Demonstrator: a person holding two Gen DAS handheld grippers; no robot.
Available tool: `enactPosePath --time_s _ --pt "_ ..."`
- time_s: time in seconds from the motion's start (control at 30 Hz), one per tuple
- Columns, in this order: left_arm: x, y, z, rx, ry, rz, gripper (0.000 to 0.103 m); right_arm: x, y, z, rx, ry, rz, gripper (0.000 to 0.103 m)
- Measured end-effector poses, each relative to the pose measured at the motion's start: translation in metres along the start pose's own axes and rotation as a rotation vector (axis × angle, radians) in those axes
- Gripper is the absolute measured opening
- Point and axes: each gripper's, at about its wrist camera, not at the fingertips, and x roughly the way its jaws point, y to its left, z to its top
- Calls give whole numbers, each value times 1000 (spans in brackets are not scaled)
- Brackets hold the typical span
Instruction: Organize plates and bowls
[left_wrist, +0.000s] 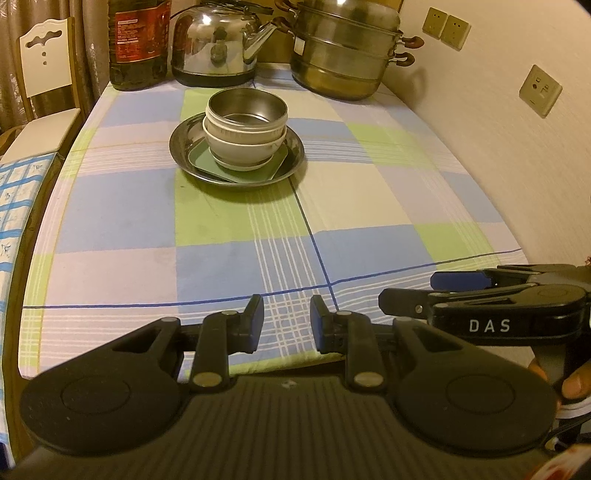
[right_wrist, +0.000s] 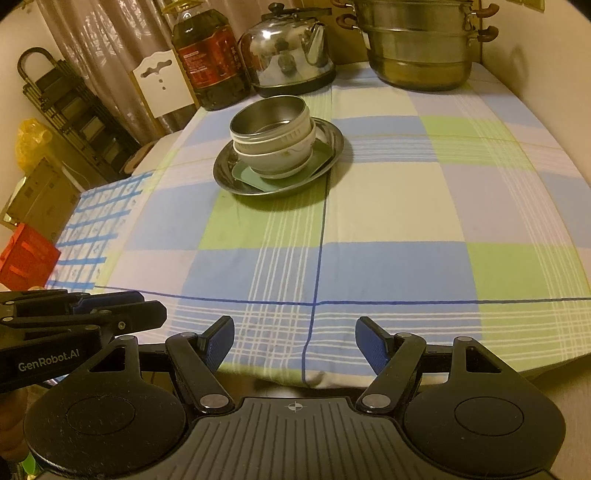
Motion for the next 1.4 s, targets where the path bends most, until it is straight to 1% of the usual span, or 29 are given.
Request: enactPosePath --time_s 1.4 --pt "-3 -2 -1 9 -13 -13 24 -2 -2 1 -1 -7 -7 72"
